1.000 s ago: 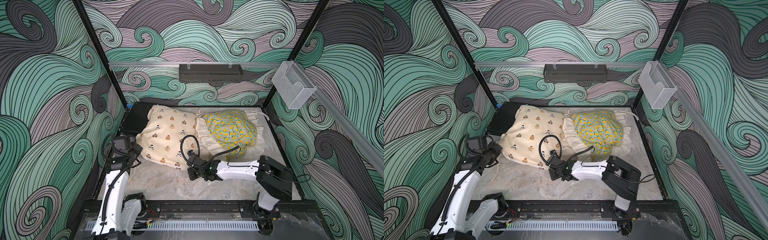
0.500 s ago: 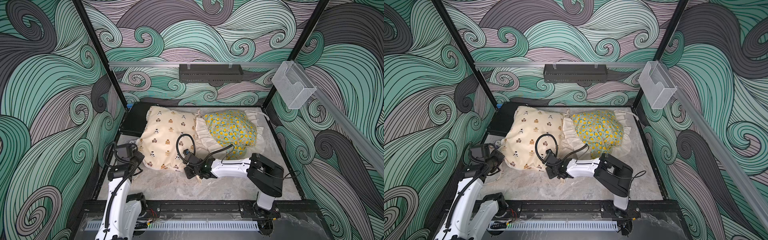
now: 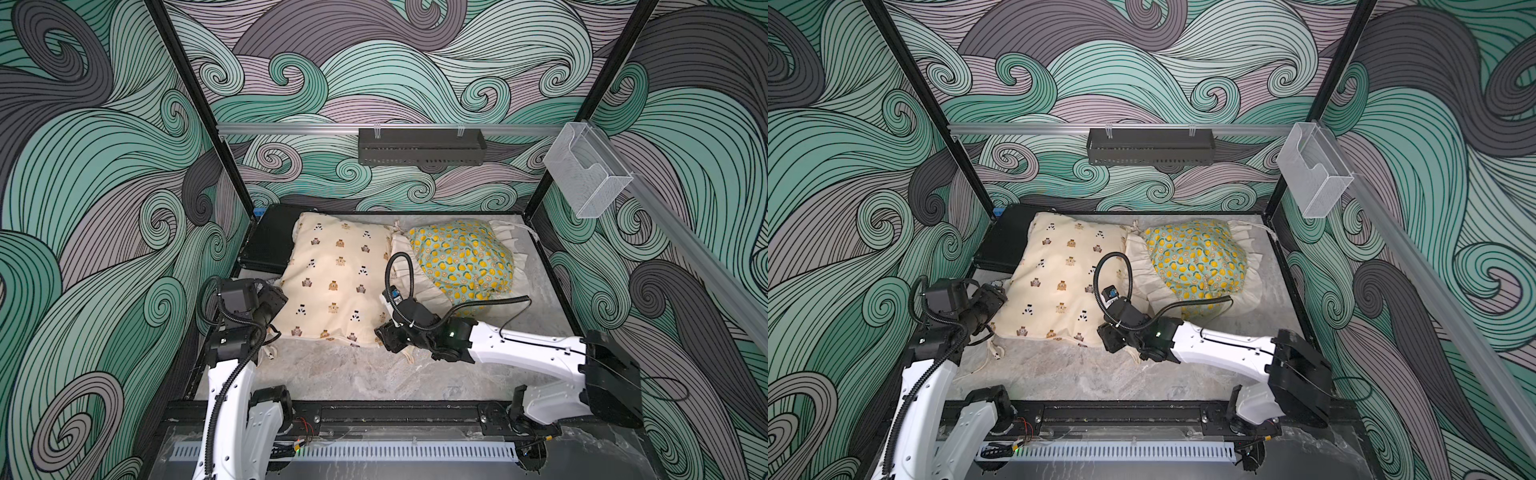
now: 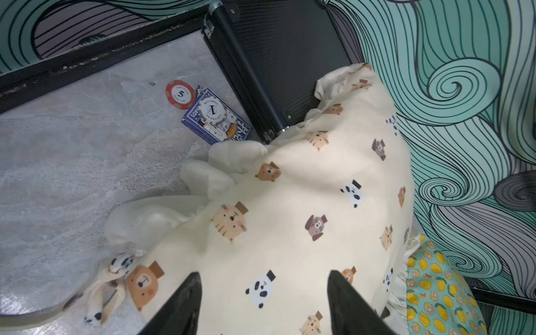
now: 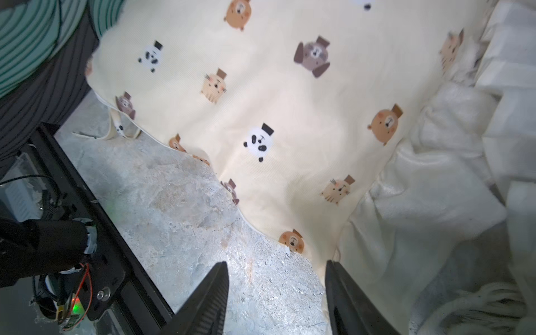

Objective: Zip up pillowcases
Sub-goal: Place the pillowcase at the center of the board, then pick up the pillowcase from the center of the board.

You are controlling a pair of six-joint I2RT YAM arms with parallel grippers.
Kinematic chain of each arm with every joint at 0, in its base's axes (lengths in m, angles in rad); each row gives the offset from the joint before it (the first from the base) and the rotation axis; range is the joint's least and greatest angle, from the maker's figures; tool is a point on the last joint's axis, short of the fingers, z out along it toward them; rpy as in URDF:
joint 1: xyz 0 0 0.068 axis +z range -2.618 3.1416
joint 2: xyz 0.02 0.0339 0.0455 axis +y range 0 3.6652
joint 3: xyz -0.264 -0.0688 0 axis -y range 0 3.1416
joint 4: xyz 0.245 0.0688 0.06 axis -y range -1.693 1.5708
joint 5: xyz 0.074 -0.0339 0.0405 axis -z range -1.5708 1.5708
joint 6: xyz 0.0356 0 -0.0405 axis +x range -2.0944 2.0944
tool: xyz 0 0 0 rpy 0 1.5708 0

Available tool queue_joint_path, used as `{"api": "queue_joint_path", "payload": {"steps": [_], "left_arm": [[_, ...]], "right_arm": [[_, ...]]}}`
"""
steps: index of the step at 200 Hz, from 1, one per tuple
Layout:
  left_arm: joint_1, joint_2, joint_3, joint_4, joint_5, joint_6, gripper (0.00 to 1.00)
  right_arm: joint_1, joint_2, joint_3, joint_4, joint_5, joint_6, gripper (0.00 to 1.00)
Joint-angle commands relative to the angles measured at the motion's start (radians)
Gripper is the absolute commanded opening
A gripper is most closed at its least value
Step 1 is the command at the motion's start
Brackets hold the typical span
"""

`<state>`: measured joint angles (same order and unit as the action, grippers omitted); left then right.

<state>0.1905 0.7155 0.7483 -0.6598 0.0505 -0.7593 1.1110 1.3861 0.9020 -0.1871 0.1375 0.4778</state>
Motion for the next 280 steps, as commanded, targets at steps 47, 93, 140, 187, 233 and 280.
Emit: {"api": "queue_joint_path", "payload": {"steps": [47, 93, 140, 187, 233, 280], "left_arm": [[-0.312, 0.078, 0.063, 0.073, 0.138, -0.127, 0.72], [-0.667, 0.288, 0.089, 0.246, 0.051, -0.208, 0.72], [-0.925, 0.549, 0.161, 0.443, -0.023, -0.215, 0.72], [-1.055, 0.861, 0.322, 0.541, 0.010, -0.182, 0.72], [-1.117, 1.083, 0.439, 0.569, 0.038, -0.219, 0.70], [-1.177, 1.189, 0.485, 0.624, 0.028, -0.243, 0.67]], "right_arm": [[-0.220, -0.209, 0.012, -0.382, 0.030, -0.016, 0.77], [-0.440, -0.359, -0.073, -0.485, -0.034, 0.005, 0.92], [-0.666, -0.478, -0.186, -0.491, -0.165, 0.042, 0.99], [-0.852, -0.550, -0.233, -0.498, -0.241, 0.052, 0.99], [-0.940, -0.554, -0.256, -0.486, -0.253, 0.045, 0.99], [-0.989, -0.549, -0.289, -0.450, -0.288, 0.037, 0.99]]}}
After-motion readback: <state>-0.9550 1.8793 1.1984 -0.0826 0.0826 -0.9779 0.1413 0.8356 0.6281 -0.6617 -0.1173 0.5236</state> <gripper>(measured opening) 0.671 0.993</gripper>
